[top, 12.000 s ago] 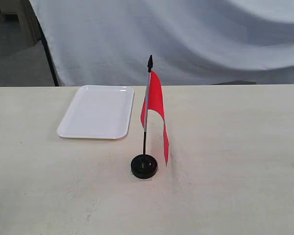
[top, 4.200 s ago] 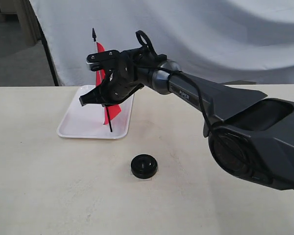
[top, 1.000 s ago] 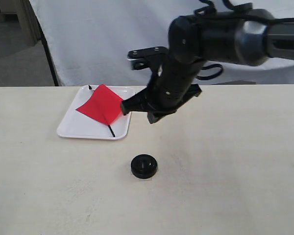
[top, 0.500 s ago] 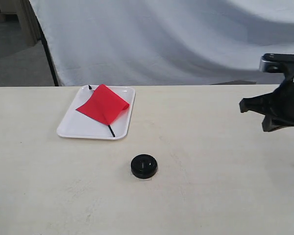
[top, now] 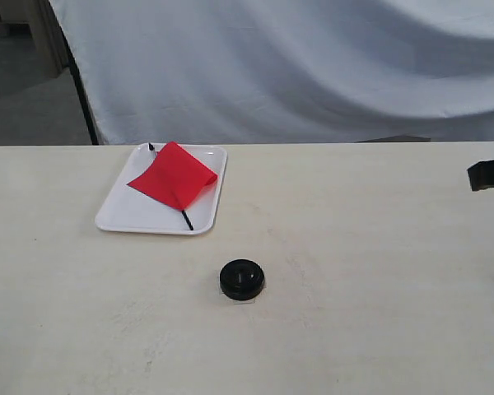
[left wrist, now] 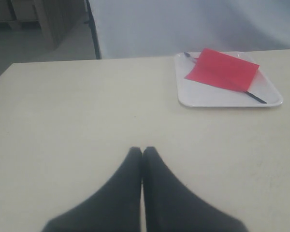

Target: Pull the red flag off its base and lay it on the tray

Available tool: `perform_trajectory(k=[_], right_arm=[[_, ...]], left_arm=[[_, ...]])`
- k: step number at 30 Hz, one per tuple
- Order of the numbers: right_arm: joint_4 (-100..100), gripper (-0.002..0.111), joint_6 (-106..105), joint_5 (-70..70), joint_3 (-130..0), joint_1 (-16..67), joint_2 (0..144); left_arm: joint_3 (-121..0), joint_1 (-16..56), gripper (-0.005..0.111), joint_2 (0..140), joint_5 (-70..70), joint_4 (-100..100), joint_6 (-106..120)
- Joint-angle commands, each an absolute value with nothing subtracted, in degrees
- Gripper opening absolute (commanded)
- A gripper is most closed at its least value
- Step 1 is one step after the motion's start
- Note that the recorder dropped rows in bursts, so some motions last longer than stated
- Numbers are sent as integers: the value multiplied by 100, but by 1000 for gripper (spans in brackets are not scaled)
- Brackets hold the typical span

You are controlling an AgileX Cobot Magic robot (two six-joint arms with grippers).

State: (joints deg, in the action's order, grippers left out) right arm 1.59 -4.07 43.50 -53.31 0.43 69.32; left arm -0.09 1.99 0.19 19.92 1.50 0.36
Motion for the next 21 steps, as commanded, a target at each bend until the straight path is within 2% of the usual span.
perform_trajectory(k=[1, 21], right_arm=[[0, -1, -453, 4499, -5220, 13, 6002], [-50, -1, -589, 5822, -5192, 13, 904]], left_arm=[[0, 187, 0, 0, 1966, 165, 0], [0, 187, 0, 0, 1966, 165, 0]])
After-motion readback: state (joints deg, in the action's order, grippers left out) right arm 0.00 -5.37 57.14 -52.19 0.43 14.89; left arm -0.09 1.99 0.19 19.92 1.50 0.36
